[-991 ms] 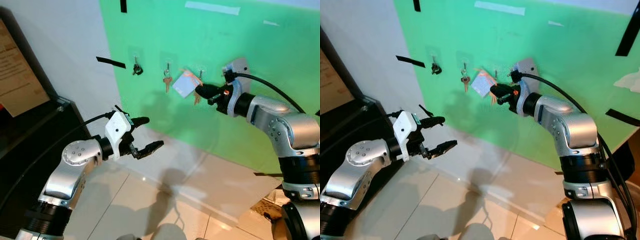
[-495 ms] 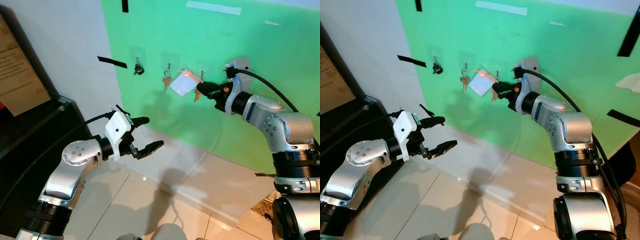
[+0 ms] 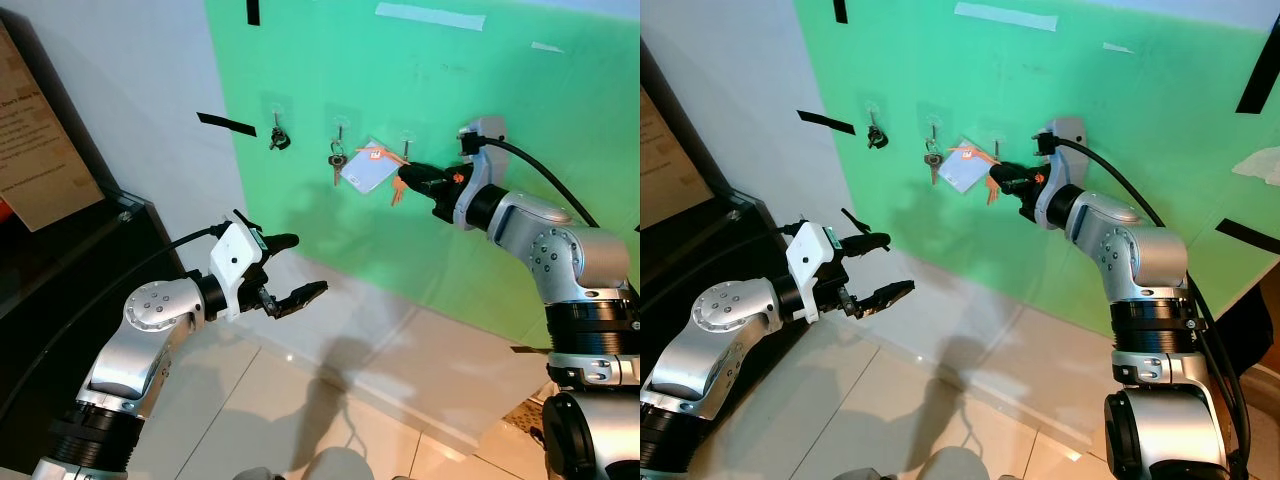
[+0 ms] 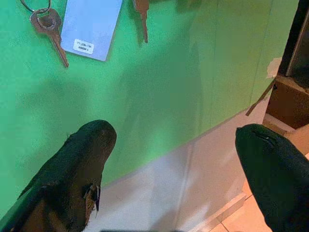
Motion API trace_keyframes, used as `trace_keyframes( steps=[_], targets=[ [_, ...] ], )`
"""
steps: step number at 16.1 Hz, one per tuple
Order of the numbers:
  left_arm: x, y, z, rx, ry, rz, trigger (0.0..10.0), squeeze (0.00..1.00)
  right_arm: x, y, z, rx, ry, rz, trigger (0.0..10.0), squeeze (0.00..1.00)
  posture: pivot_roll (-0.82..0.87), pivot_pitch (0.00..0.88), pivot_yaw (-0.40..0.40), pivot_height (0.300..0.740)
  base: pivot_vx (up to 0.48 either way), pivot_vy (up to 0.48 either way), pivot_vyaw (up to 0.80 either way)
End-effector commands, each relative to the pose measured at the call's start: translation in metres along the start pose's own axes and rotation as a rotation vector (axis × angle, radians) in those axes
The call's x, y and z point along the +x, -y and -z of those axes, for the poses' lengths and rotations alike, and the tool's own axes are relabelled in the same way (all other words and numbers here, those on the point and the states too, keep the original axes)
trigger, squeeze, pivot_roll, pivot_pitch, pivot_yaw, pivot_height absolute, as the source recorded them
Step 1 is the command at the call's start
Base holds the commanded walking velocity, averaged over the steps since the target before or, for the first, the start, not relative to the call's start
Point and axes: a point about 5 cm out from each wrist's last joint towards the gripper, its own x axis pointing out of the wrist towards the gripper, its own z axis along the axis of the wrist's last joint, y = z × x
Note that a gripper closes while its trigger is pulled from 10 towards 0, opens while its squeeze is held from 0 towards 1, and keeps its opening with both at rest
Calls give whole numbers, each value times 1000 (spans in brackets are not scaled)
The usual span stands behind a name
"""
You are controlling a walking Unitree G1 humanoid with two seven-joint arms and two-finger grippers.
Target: Hang keys on a hook
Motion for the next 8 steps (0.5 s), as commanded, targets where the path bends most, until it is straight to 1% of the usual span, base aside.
trace_keyframes(
  steps=[1,3,5,8],
  targets=[
    [1,0,-5,27,4,14,10000,0,-11,4,-19,-15,96,10,10000,0,-70,0,43,740,0,0,0],
    [1,1,-4,27,4,18,10000,0,-15,0,-20,-32,101,-33,10000,0,-72,0,45,740,0,0,0],
    [2,1,-2,26,3,22,10000,0,-19,-7,-19,-56,101,-92,10000,0,-77,0,49,740,0,0,0],
    [2,1,-1,26,3,26,10000,0,-20,-15,-17,-80,92,-146,10000,0,-78,0,51,740,0,0,0]
  ],
)
